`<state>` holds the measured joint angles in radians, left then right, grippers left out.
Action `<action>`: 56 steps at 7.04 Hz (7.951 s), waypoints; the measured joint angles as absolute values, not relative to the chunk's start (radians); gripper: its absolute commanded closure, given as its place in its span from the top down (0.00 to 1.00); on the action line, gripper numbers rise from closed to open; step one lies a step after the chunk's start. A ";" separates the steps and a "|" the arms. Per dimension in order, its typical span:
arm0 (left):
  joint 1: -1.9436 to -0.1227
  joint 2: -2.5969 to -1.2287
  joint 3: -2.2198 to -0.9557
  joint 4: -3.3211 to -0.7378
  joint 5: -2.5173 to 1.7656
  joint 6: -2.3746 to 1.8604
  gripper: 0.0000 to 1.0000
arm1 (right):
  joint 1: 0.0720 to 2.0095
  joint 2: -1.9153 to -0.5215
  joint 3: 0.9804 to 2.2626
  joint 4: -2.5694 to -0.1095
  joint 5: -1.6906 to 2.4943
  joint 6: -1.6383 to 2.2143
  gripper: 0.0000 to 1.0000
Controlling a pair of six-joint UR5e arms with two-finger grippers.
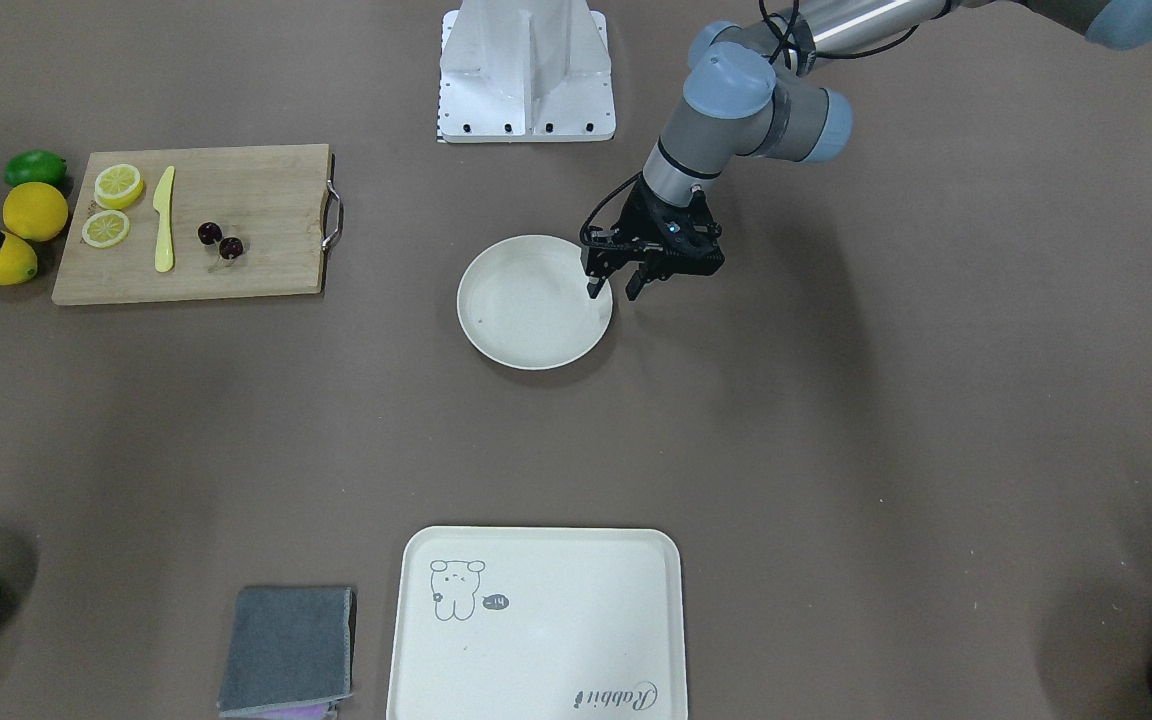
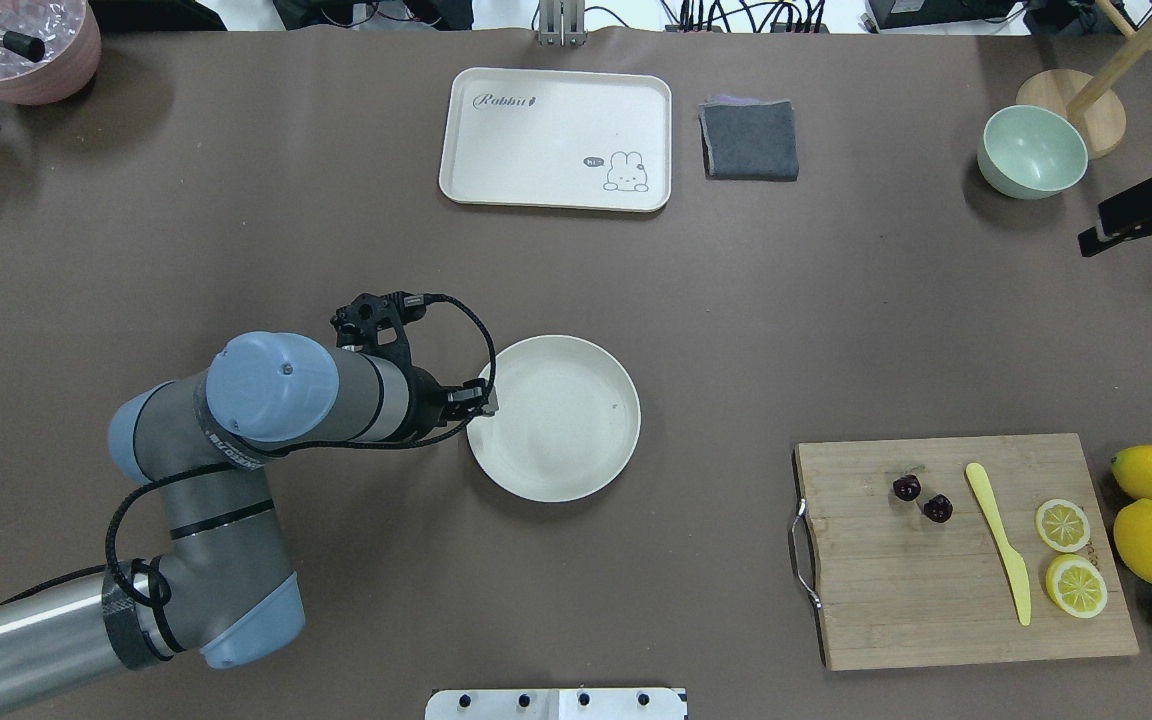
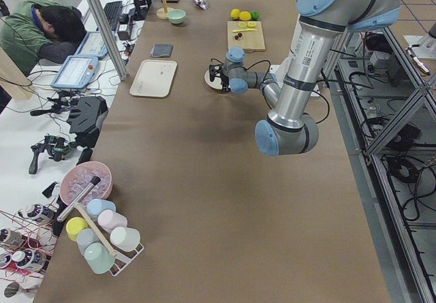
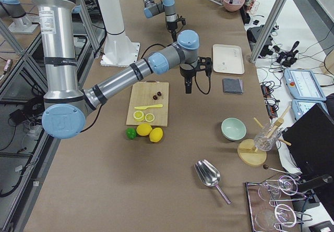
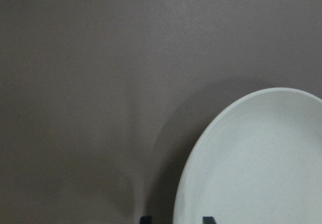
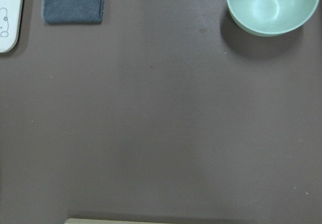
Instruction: Place red cherry on plate
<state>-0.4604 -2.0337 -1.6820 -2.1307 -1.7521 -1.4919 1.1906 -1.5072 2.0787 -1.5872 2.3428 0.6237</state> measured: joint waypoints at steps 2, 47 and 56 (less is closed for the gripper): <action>-0.550 -2.035 -1.714 -2.083 -1.819 -1.416 0.98 | 1.079 -1.514 2.095 -1.518 2.298 0.660 1.00; -0.842 -1.899 -1.626 -2.023 -1.868 -0.868 0.98 | 0.472 -0.912 1.703 -1.396 1.794 1.131 1.00; -1.385 -1.671 -1.634 -1.909 -2.234 -0.180 0.98 | 1.254 -1.512 1.807 -1.498 2.294 0.346 1.00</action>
<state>-1.3852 -1.6707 -1.6343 -1.9089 -2.2337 -0.1800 1.2541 -1.5125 1.8070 -1.4983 2.2935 0.3464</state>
